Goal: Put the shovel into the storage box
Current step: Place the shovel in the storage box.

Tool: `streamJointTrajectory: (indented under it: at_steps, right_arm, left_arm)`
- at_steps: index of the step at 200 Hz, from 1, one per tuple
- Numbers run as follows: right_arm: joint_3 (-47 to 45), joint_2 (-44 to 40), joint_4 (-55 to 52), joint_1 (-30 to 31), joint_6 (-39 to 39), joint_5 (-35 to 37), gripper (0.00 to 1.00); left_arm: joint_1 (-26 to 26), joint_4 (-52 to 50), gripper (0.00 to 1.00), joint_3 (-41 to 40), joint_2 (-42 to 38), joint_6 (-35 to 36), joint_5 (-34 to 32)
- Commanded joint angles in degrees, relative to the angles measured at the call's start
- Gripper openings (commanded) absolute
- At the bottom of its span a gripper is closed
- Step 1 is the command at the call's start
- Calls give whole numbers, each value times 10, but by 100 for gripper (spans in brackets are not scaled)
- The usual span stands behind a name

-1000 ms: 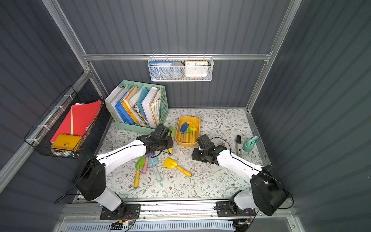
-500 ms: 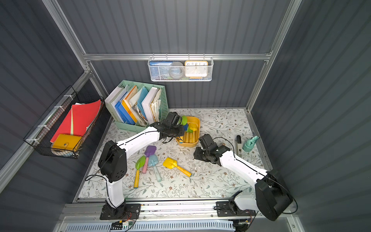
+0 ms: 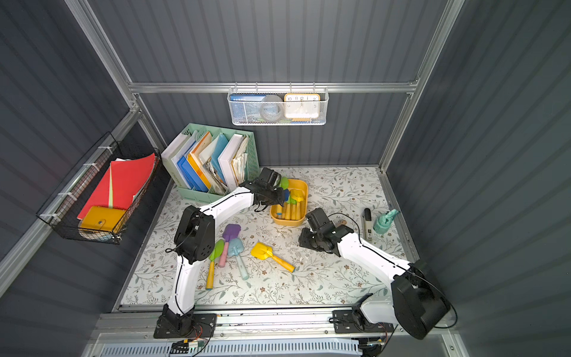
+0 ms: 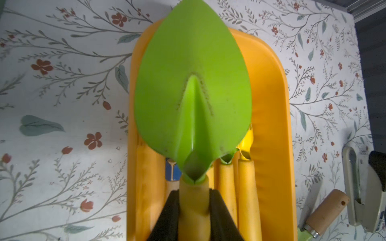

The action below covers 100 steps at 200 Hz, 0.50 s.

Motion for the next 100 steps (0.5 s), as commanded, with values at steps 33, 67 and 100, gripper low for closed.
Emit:
streamJointTrajectory:
  at_steps: [33,67,100]
  right_arm:
    - [-1,16,-4,-2,9,2,46]
    - [1,17,-4,-2,5,8,46]
    - [1,19,-5,-3,3,9,46]
  left_arm:
    - [-3,-13,18,34,33,27,8]
    - [-3,-11,27,28,35,27,-10]
    - [-3,-9,38,29,35,28,-25]
